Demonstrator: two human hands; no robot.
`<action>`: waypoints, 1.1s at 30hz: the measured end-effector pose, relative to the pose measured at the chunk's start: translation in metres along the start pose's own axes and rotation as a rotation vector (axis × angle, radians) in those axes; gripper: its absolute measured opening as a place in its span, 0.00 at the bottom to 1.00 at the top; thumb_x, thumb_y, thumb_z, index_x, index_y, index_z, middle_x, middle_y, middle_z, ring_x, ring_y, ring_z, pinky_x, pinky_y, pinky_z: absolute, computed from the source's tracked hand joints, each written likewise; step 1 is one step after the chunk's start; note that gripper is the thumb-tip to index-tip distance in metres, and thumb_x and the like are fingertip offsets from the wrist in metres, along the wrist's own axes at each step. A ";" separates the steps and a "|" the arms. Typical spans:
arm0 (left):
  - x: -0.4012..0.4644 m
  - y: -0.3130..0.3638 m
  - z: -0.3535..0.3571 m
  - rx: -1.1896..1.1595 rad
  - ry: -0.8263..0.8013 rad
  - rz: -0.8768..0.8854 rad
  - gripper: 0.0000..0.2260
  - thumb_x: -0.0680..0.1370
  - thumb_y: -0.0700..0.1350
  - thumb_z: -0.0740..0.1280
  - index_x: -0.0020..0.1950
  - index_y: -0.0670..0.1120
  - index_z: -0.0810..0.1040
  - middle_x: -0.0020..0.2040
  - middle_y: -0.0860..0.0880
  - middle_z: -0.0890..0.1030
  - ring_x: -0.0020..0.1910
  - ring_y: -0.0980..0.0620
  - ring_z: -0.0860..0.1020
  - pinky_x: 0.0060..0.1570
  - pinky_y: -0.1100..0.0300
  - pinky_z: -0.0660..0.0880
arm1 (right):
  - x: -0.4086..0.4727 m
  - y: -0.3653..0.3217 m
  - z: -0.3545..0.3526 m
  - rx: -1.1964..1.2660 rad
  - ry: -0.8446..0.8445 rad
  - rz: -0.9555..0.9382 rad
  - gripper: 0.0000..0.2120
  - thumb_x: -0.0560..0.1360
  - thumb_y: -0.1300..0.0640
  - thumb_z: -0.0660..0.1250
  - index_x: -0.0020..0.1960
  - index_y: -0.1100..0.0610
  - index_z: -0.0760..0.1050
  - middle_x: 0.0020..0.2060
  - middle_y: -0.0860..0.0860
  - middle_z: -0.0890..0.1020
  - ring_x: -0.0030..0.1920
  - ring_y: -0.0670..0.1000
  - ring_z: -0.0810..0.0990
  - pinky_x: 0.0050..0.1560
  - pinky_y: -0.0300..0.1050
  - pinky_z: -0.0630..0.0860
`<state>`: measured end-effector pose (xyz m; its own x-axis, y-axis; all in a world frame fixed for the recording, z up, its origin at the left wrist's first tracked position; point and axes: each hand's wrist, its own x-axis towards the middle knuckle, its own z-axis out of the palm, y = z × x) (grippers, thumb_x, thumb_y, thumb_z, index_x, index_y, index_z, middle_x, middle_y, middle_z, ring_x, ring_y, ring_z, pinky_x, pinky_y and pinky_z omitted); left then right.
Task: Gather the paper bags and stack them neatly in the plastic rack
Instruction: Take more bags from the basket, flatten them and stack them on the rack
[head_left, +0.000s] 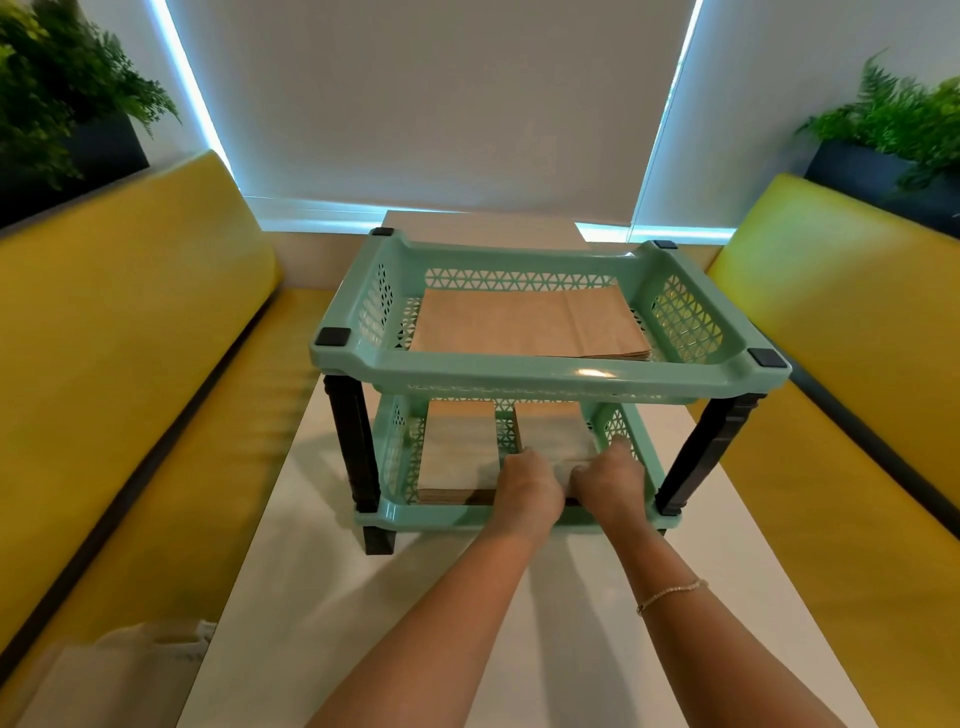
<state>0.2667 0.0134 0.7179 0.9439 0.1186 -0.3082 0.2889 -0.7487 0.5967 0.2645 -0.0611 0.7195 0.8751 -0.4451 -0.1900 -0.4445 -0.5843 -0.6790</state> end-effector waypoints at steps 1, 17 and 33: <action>0.000 0.000 -0.001 -0.011 -0.005 -0.005 0.12 0.78 0.38 0.63 0.61 0.38 0.75 0.59 0.41 0.77 0.57 0.44 0.77 0.51 0.59 0.73 | 0.000 0.000 -0.001 -0.003 -0.003 0.002 0.20 0.74 0.67 0.61 0.65 0.66 0.63 0.57 0.63 0.76 0.57 0.61 0.76 0.51 0.48 0.73; -0.074 -0.078 -0.076 -0.118 0.045 0.310 0.14 0.79 0.37 0.59 0.63 0.44 0.76 0.59 0.45 0.79 0.59 0.48 0.76 0.60 0.60 0.71 | -0.081 -0.025 0.006 -0.098 -0.020 -0.276 0.13 0.75 0.60 0.64 0.60 0.56 0.75 0.53 0.54 0.82 0.42 0.49 0.77 0.40 0.39 0.73; -0.113 -0.407 -0.177 -0.228 0.465 -0.532 0.22 0.77 0.46 0.67 0.68 0.41 0.68 0.64 0.43 0.74 0.62 0.43 0.74 0.57 0.52 0.72 | -0.238 -0.121 0.208 -0.293 -0.680 -0.642 0.14 0.75 0.61 0.62 0.59 0.58 0.77 0.56 0.53 0.80 0.55 0.53 0.78 0.54 0.41 0.74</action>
<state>0.0711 0.4200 0.6413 0.6231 0.7290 -0.2833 0.7040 -0.3650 0.6092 0.1492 0.2566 0.6991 0.8500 0.4483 -0.2764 0.2052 -0.7652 -0.6102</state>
